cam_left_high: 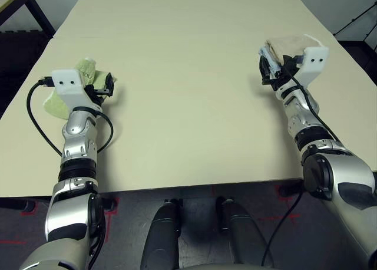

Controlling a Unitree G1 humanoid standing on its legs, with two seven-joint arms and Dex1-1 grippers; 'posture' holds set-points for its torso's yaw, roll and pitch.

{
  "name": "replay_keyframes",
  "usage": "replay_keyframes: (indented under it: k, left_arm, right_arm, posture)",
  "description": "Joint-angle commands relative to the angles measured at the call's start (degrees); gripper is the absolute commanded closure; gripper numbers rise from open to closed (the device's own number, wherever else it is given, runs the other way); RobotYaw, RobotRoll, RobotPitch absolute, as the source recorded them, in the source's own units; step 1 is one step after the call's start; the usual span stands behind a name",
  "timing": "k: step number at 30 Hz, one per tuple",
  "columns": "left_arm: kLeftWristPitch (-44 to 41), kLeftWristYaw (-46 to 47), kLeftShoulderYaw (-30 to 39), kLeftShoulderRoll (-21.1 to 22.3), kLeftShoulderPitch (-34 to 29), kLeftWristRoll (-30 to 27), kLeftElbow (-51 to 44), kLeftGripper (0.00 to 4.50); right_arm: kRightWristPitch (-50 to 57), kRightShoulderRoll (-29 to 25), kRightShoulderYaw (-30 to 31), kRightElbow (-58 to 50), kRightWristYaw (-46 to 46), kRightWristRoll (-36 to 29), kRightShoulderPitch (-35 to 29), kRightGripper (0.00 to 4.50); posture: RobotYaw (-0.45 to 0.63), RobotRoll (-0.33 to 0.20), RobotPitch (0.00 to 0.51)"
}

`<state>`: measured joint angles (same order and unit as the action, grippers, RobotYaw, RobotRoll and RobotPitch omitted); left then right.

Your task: Fold the towel and set it aside.

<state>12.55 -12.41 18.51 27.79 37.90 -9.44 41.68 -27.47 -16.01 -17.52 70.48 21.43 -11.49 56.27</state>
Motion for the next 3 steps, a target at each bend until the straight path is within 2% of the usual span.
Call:
replay_keyframes:
  k: [1,3]
  left_arm:
    - [-0.6,-0.6,0.1,-0.2,-0.5,-0.6,1.2,0.00]
    - [-0.2,-0.7,0.1,-0.3,-0.7,-0.6,1.5,0.00]
  right_arm:
    - [-1.3,0.2,-0.9,1.1,0.4,-0.4,-0.6,0.05]
    - [-1.5,0.2,-0.7,1.2,0.8,0.0,-0.6,0.05]
  posture:
    - [0.03,0.000,0.159]
    - [0.03,0.000,0.159]
